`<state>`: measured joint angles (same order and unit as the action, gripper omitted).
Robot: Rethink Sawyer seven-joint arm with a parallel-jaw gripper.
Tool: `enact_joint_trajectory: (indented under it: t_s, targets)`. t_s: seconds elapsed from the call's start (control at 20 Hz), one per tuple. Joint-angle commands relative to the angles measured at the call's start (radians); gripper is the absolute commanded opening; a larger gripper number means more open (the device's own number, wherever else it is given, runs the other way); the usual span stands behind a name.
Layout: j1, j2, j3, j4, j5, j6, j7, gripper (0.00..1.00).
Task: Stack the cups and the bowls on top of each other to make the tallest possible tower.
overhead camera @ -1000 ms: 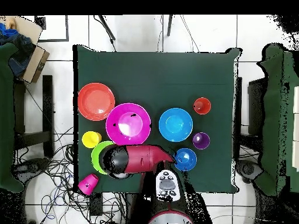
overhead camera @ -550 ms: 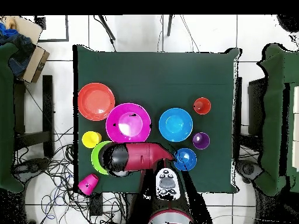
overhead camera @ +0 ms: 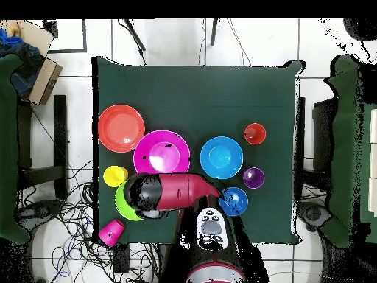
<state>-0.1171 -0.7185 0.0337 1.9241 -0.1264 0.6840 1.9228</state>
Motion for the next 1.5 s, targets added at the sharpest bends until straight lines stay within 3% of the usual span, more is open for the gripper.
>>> enact_joint_trajectory:
  t_s: [0.05, 1.5]
  targets:
    - [-0.004, 0.035, 0.098, -0.089, -0.030, 0.088, -0.030, 1.00]
    - [0.001, 0.026, 0.089, -0.093, -0.033, 0.110, -0.011, 1.00]
